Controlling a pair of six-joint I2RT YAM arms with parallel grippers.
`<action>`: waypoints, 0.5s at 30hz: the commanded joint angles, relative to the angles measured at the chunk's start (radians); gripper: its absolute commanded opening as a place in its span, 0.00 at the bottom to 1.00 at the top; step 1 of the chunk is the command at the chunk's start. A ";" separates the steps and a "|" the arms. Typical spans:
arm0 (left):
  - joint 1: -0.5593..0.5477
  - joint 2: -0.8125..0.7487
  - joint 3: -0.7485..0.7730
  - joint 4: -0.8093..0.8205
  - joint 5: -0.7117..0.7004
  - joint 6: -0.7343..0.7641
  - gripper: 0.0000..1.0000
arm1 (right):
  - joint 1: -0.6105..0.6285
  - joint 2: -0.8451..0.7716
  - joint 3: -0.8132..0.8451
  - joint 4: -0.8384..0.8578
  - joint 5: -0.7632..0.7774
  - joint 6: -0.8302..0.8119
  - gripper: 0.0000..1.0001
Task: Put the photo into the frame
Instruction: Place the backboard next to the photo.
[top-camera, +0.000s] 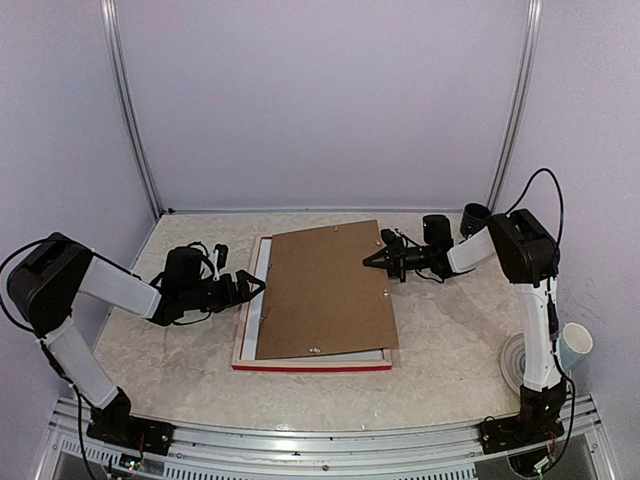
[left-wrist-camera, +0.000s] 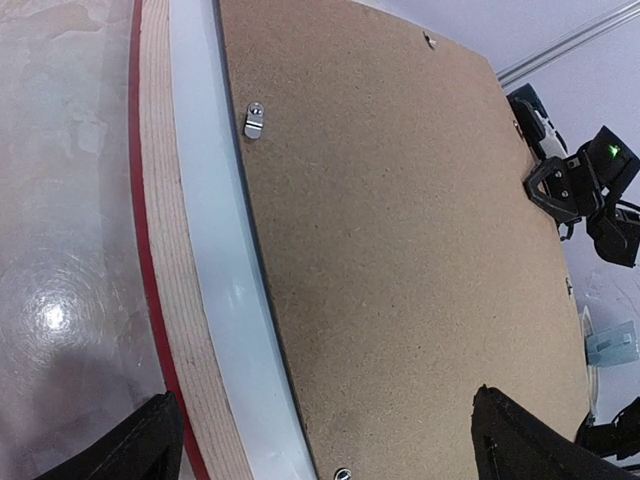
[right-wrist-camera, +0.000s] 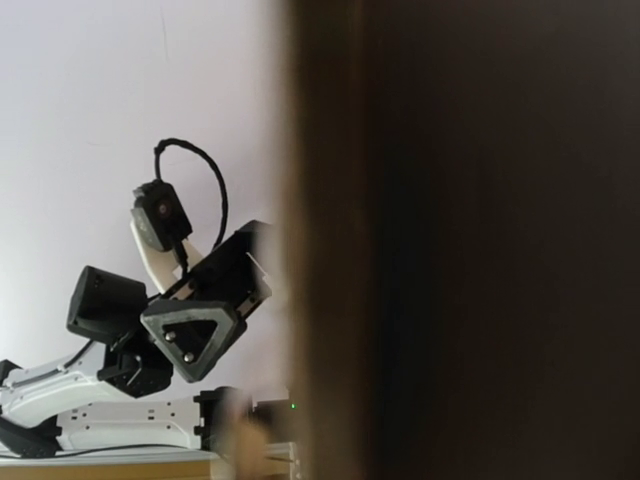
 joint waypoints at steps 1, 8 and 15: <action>-0.007 0.015 0.008 0.039 0.012 -0.009 0.99 | 0.009 0.011 0.042 -0.073 0.002 -0.053 0.01; -0.011 0.027 0.011 0.042 0.010 -0.017 0.99 | 0.016 0.006 0.023 -0.042 -0.010 -0.035 0.00; -0.013 0.034 0.004 0.054 -0.014 -0.040 0.99 | 0.020 0.006 -0.044 0.201 -0.033 0.159 0.00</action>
